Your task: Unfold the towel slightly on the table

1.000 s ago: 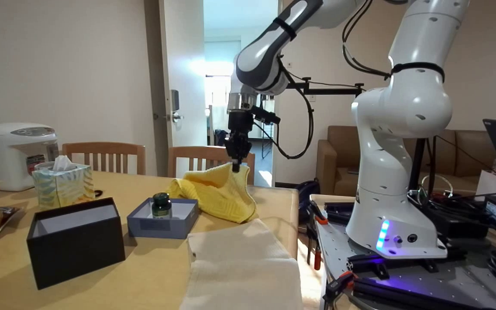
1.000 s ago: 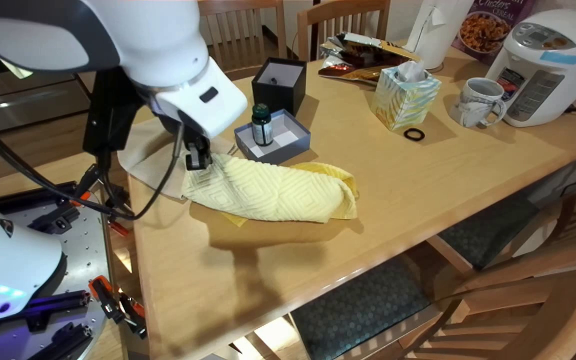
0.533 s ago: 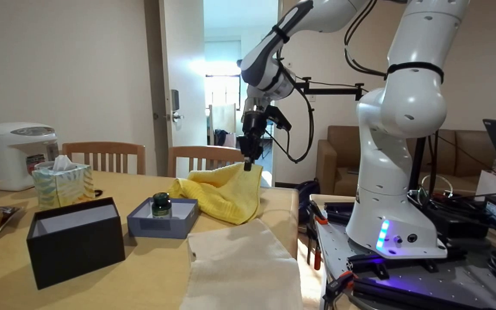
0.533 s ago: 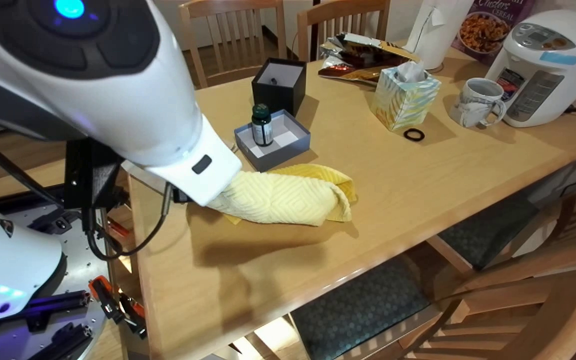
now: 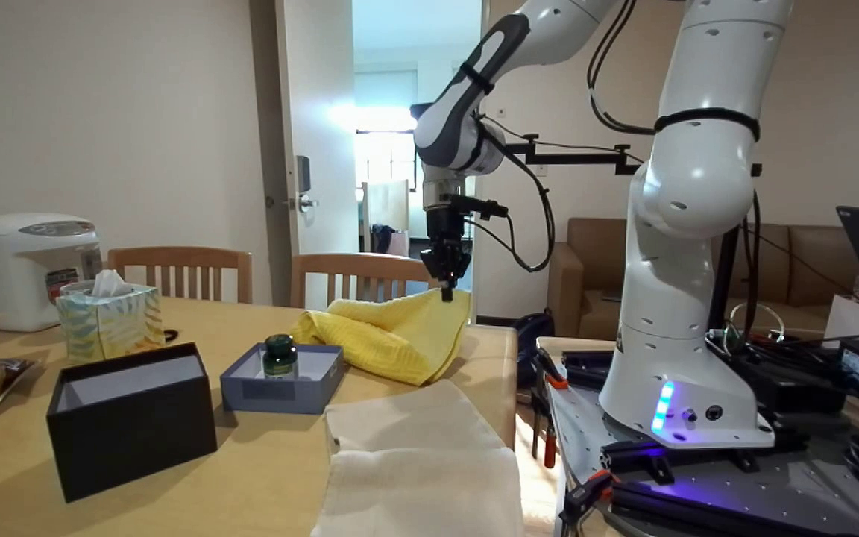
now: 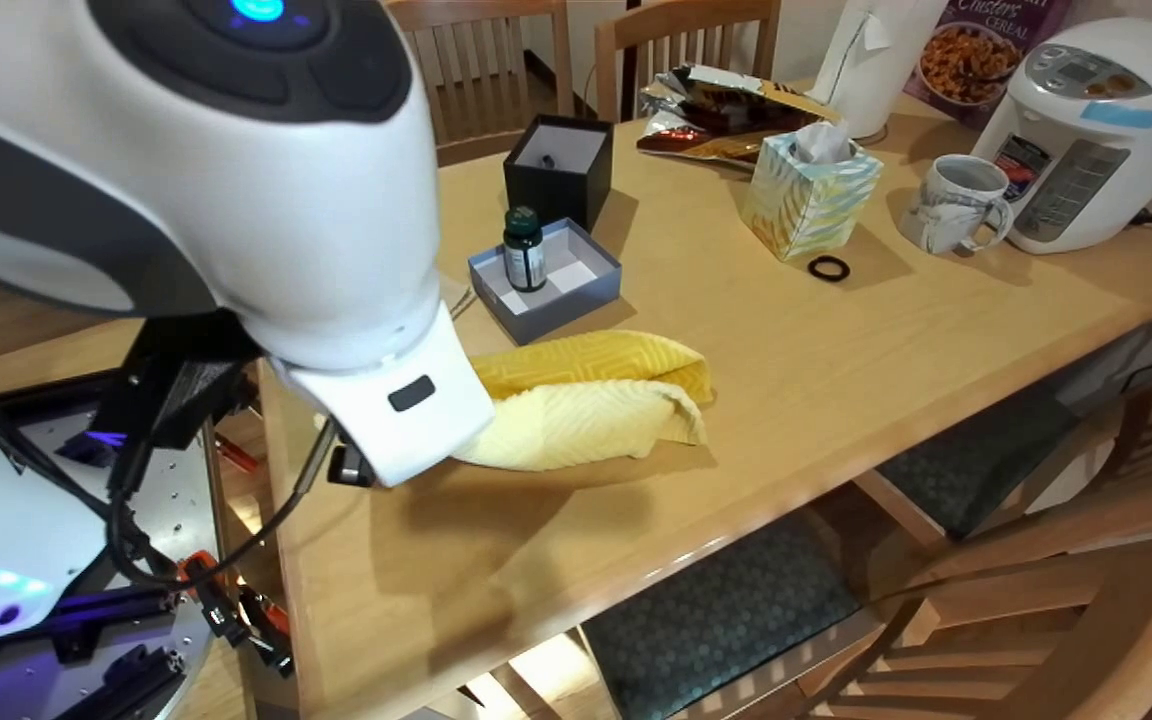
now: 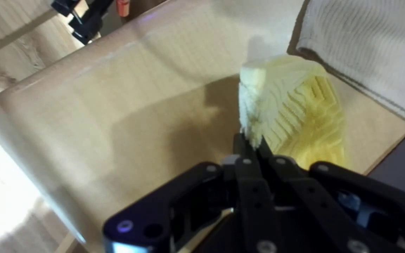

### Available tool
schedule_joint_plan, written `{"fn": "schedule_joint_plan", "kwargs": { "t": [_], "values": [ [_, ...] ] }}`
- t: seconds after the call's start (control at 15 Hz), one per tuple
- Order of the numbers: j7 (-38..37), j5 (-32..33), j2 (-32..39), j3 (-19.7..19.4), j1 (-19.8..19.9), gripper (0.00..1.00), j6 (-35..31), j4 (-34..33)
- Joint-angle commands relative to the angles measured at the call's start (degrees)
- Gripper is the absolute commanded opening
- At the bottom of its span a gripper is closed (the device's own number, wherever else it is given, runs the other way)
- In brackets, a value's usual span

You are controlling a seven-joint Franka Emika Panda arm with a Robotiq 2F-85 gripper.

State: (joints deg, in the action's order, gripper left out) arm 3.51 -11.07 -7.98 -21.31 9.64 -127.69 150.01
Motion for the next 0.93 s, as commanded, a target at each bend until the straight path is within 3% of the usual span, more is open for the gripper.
{"fn": "schedule_joint_plan", "kwargs": {
  "t": [0.0, 0.47, 0.87],
  "values": [
    [-13.51, 10.17, 2.17, 4.91, 3.09, 0.01, 1.75, -3.13],
    [-37.32, 26.8, 6.17, 9.26, 3.11, 0.01, 7.96, -6.06],
    [-43.55, 30.37, 10.75, 10.41, 1.16, 0.01, 17.5, -9.67]
  ]
}}
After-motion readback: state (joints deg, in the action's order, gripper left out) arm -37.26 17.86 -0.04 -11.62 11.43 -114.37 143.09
